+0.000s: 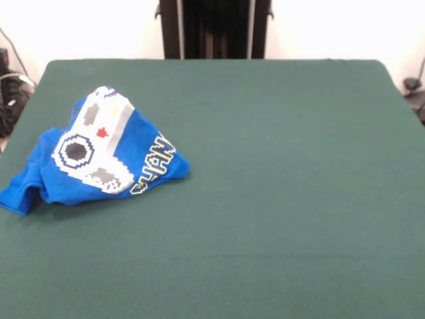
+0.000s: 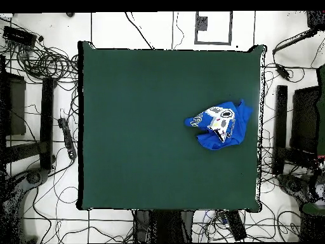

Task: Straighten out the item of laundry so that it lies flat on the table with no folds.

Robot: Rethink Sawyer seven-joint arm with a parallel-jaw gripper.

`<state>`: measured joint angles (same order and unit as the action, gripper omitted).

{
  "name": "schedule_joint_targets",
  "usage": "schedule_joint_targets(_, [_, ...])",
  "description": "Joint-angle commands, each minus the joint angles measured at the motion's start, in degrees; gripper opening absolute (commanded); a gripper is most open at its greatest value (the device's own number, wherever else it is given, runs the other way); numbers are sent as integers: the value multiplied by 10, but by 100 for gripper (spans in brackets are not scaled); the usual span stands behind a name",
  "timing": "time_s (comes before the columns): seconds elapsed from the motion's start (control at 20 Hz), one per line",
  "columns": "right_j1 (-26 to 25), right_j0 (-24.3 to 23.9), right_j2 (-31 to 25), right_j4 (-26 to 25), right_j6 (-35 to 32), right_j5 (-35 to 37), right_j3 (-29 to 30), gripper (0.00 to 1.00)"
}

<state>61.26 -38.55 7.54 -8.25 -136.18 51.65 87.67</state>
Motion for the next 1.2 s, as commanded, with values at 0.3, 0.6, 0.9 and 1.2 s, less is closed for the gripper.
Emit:
schedule_joint_targets(0.3, [28, -166, -29, 29, 209, 8, 143, 0])
schedule_joint_targets(0.6, [39, -178, -54, -19, 191, -44, 167, 0])
schedule_joint_targets(0.9, [45, -187, -107, -52, 251, -36, 160, 0])
schedule_joint_targets(1.2, [48, -200, -142, -49, 272, -18, 164, 0])
